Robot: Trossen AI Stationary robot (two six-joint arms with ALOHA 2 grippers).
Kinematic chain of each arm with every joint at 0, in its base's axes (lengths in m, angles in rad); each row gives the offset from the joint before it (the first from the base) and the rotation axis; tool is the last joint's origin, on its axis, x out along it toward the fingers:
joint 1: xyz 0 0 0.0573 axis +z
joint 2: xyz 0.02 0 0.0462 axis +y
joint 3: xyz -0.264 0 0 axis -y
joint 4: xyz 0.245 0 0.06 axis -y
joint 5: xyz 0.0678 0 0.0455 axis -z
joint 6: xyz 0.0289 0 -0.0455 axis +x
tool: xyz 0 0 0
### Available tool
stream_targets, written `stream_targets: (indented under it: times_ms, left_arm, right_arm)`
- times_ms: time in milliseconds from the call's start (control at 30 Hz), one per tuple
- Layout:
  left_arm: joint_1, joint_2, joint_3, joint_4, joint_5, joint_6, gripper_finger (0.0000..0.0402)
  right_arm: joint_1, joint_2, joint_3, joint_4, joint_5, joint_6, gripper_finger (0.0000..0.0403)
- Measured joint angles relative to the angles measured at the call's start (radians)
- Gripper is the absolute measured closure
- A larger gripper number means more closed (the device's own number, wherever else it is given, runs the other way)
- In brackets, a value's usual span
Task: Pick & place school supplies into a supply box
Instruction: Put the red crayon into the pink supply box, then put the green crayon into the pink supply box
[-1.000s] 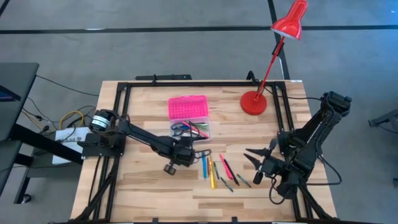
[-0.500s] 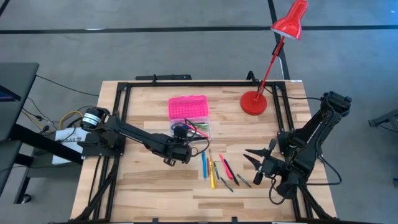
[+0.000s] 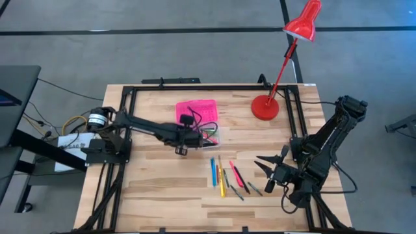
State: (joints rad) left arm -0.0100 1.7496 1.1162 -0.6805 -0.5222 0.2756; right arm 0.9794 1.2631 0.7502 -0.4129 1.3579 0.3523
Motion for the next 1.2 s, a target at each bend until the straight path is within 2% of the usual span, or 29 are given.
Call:
stream_targets:
  times_ms: [200,467,567,733,933,1067,1200]
  left_arm:
    - [0.066,0.0,-0.005,0.012,0.111,0.011,0.032]
    - [0.042,-0.014,-0.004,0.021,0.103,0.027,0.0261]
    - [0.012,-0.065,-0.004,0.022,0.159,0.027,0.0254]
    - [-0.045,-0.195,-0.015,0.057,0.326,0.024,0.0255]
    - [-0.12,-0.379,-0.169,0.196,0.344,0.026,0.0265]
    - [-0.152,-0.513,-0.326,0.322,0.341,0.013,0.027]
    - [-0.179,-0.646,-0.491,0.509,0.342,0.014,0.0272]
  right_arm:
    - [0.0,0.0,0.0,0.0,-0.001,0.014,0.0317]
    - [-0.015,0.0,0.0,0.002,-0.017,0.102,0.0317]
    - [-0.05,0.0,0.0,0.002,-0.109,0.164,0.0317]
    - [-0.138,0.001,0.0,0.002,-0.358,0.271,0.0317]
    - [-0.195,0.002,0.0,0.0,-0.464,0.372,0.0317]
    - [-0.195,0.007,-0.001,-0.004,-0.503,0.426,0.0317]
    - [-0.195,0.064,-0.001,0.001,-0.54,0.473,0.0317]
